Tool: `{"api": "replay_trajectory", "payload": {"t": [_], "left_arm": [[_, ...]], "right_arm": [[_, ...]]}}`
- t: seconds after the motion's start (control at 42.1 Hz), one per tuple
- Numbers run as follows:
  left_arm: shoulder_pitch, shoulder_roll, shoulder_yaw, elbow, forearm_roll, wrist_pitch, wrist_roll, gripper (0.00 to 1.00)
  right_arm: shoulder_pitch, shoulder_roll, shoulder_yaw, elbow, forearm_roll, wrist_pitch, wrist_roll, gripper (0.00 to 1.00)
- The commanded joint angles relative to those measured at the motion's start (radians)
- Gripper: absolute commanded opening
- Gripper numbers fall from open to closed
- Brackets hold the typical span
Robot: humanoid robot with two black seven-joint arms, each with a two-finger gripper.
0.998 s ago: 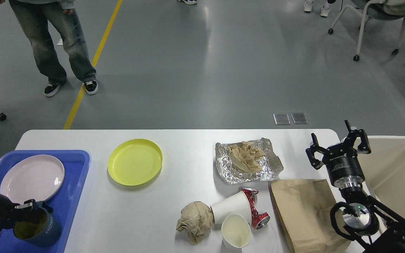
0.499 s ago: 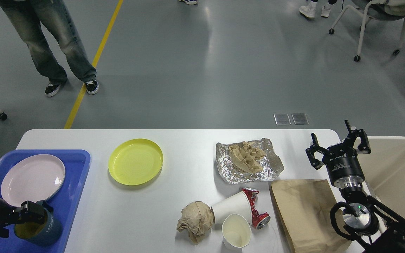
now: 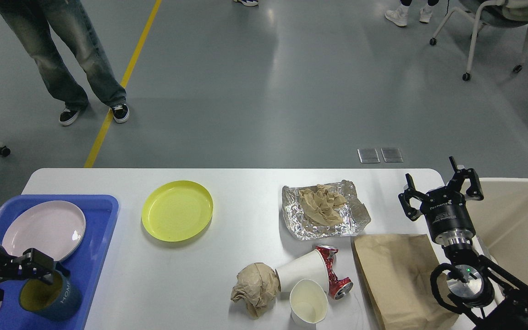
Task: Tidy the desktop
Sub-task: 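Raise the left gripper and move it toward the yellow plate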
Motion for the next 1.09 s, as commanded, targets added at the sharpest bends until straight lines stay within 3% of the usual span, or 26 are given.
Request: {"api": "replay_trajectory", "payload": {"t": [0.0, 0.166, 0.475, 0.641, 0.736, 1.069], "left_arm": [[-0.225, -0.066, 0.182, -0.105, -0.156, -0.001, 0.004, 0.96], [-0.526, -0.2, 0.321, -0.25, -0.26, -0.001, 0.006, 0.96], [-0.805, -0.559, 0.328, -0.347, -0.551, -0.07, 0.006, 0.96], [-0.956, -0.675, 0.309, -0.473, -0.679, -0.074, 0.004, 0.96], [-0.999, -0.677, 0.304, -0.517, -0.686, -0.093, 0.003, 0.96], [-0.957, -0.628, 0.321, -0.513, -0.674, -0.088, 0.006, 0.96]], "right_arm": [[-0.001, 0.0, 0.0, 0.0, 0.0, 0.0, 0.001, 1.0], [0.0, 0.0, 0.0, 0.0, 0.0, 0.0, 0.001, 1.0], [-0.001, 0.0, 0.0, 0.0, 0.0, 0.002, -0.001, 1.0], [0.0, 0.0, 0.0, -0.002, 0.0, 0.0, 0.001, 1.0], [0.0, 0.0, 0.0, -0.002, 0.0, 0.0, -0.001, 1.0], [0.0, 0.0, 0.0, 0.0, 0.0, 0.0, 0.001, 1.0]]}}
